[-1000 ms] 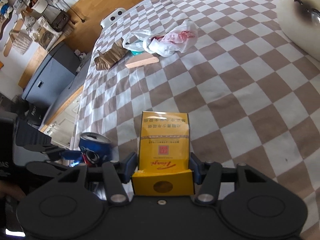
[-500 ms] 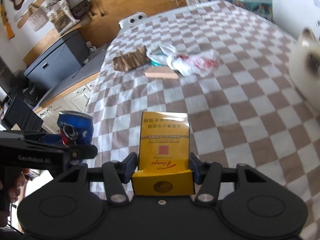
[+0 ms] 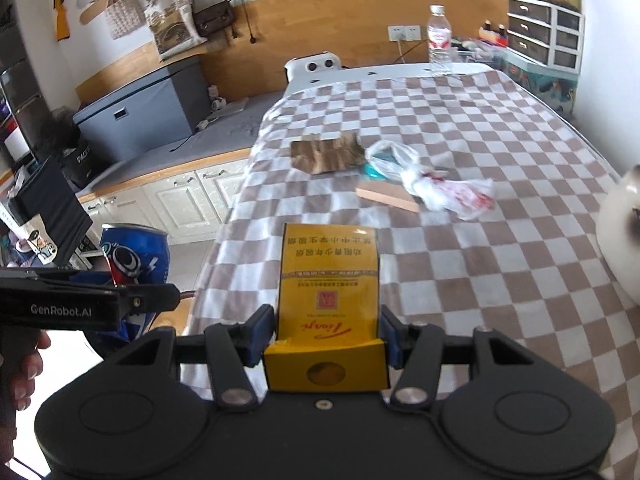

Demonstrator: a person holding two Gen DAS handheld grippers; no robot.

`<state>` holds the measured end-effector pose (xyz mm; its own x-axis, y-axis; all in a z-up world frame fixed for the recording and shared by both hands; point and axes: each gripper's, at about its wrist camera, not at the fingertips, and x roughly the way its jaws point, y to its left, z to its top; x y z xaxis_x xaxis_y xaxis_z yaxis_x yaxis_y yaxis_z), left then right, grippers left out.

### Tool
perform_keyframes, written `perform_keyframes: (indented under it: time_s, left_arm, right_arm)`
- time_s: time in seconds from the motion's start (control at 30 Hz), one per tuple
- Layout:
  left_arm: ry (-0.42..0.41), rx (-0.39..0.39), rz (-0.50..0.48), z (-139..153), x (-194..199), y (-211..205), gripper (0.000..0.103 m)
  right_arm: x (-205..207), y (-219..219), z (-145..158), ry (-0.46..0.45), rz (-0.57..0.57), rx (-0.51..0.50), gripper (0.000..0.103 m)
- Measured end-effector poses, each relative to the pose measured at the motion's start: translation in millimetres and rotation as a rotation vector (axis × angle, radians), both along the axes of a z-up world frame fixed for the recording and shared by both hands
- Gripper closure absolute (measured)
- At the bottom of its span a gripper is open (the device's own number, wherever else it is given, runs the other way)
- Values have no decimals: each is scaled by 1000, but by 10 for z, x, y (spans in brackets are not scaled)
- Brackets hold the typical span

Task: Collect trash
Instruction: 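Lift the Pepsi can with the left tool while the right tool lifts the yellow box, then carry both items over the wastebasket and open the left tool to drop the can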

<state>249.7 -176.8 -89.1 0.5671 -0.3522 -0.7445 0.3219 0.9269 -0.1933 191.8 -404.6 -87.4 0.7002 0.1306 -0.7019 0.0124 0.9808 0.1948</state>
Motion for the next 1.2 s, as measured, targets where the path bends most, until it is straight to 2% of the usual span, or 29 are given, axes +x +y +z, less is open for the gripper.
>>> perform_keyframes:
  time_s: [0.4,0.67,0.97,1.2]
  left_arm:
    - [25,-20,94,-136,168,1184,19]
    - [56,-26,152,-304,370,1889,19]
    - [113,-30,211,-618,620,2507,19]
    - [196,-42,273,-1014,920,2843,19]
  right_arm:
    - [322,1131,8,35,74,-25,47]
    - [647,1883,-95,75,136,-33,47]
    - [1047,2515,-306,137,185,-30,47]
    - [1425,2824,-641,213,210,12,47]
